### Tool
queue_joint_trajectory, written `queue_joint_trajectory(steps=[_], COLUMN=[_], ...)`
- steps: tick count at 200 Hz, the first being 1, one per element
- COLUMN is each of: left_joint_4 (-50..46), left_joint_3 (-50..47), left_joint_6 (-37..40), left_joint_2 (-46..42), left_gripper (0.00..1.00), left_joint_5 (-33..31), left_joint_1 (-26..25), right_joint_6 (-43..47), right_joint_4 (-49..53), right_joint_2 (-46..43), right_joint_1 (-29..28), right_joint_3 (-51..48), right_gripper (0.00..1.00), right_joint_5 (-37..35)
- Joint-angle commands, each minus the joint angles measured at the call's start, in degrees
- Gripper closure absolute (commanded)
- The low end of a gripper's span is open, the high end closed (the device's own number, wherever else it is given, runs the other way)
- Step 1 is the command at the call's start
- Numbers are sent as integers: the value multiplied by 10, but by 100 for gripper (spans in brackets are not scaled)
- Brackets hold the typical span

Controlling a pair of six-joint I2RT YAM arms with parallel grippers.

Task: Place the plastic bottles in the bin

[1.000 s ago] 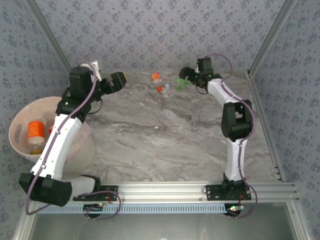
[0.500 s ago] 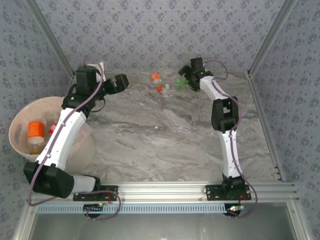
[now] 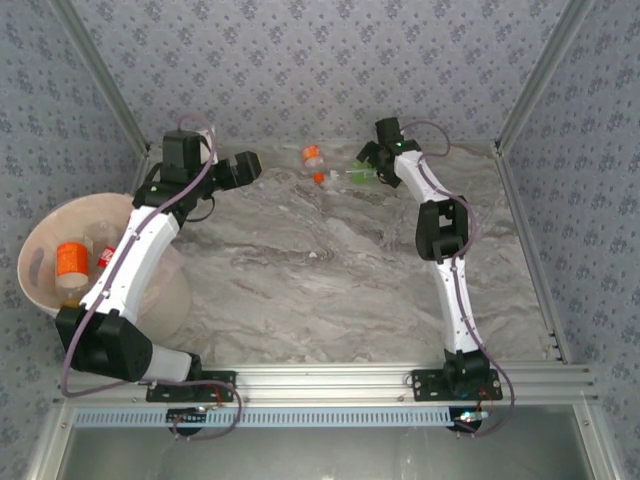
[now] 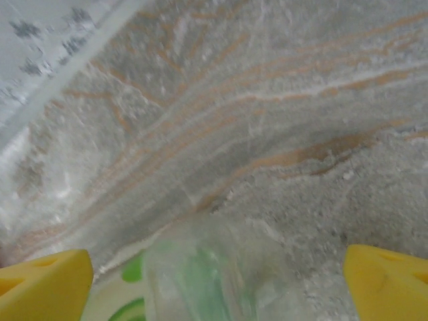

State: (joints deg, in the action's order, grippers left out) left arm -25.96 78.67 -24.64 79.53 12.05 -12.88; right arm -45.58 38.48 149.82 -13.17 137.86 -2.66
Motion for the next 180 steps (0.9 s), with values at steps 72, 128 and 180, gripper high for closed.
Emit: queue_joint_trajectory(steps=[72,128,180], left_joint_4=[-2,0,-7], left_joint_3=[4,-12,-18], left_joint_6=[-12,-19,-18], left_joint_2=[-2,-4,-9], left_gripper=[2,2,2], left_joint_5=[26,29,22], left_joint_1=[-3,-6,-7], right_joint_6=[90,217,168], right_joint_4=[-174,-279,-250], right_joint_2=[-268,-379,-312], right_joint_1=[-34,-71,-151], right_joint_3=[-416,-537,-489], right_gripper=[4,0,0], right_joint_5=[157,154,4])
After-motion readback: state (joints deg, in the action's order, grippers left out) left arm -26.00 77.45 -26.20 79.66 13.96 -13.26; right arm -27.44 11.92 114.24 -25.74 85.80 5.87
